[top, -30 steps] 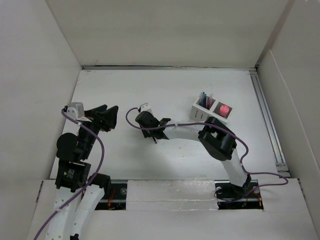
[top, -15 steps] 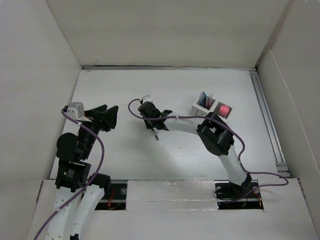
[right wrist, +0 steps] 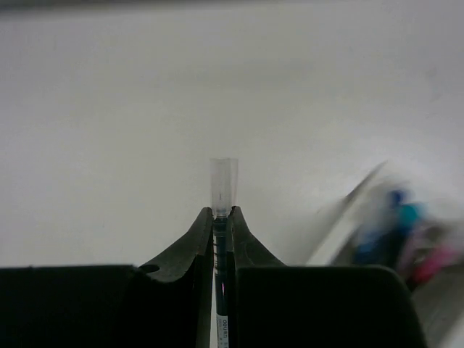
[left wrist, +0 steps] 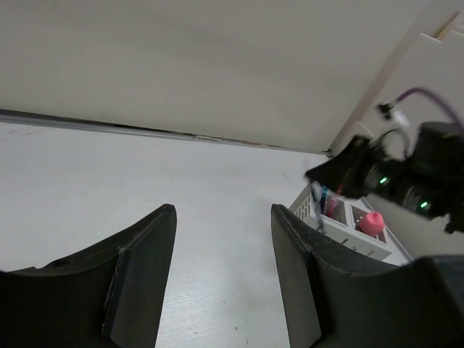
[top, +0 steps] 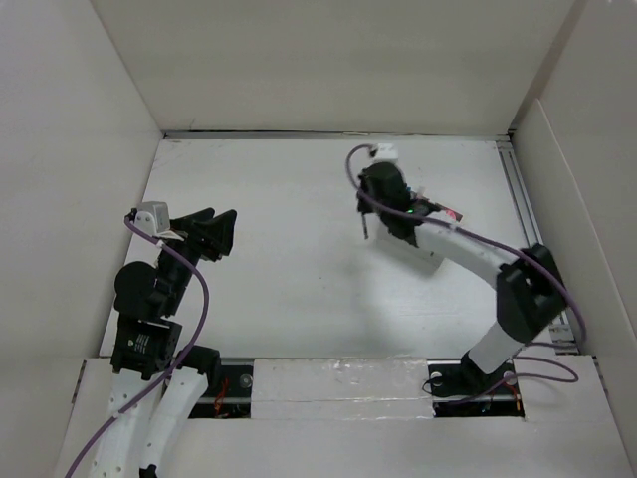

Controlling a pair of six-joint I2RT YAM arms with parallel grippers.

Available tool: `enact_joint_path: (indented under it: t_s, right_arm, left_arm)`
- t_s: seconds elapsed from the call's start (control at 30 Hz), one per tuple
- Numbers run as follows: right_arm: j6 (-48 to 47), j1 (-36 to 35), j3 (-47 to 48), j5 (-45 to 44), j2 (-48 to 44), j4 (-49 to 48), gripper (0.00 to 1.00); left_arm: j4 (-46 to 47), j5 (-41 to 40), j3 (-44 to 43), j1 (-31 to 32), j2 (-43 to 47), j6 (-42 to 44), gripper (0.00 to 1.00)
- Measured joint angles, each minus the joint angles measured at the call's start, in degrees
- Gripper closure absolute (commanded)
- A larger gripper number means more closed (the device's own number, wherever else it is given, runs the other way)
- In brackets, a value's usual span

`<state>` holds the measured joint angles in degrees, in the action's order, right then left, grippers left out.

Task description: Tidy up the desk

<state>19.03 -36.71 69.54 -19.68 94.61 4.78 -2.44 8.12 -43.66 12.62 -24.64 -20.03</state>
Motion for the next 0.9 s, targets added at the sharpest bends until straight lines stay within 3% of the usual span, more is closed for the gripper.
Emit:
enact_joint_path:
  t_s: [0.13,0.27,0.63,0.73,0.83,0.9]
  right_arm:
    - [0.3,10.6,-2.1,-6.0,-10.1,-9.9,1.0]
    - [-0.5,16.0,-4.1,-10.4,-10.7,-16.4,1.0]
    - [-6.8,16.2,-9.9,-16.0,-3.8,-23.2,1.0]
    - [-7.5,14.3,-12.2,-18.7,-4.2,-24.7,0.91]
    - [-7.3,12.3,-14.7,-21.4,-4.6,-25.2,0.72]
    - [-7.1,11.1,-17.2,-22.6,-5.8,-25.7,0.66]
  left_arm:
    - [0.0,0.0,0.0,0.0,0.0,0.0,0.5]
    - [0.0,0.0,0.0,0.0,0.0,0.0,0.5]
    - [0.0,0.0,0.0,0.0,0.0,0.0,0.5]
    - [0.0,0.0,0.0,0.0,0.0,0.0,0.5]
    - [0.0,0.0,0.0,0.0,0.0,0.0,0.5]
    - [0.0,0.0,0.0,0.0,-0.2,0.0,0.49]
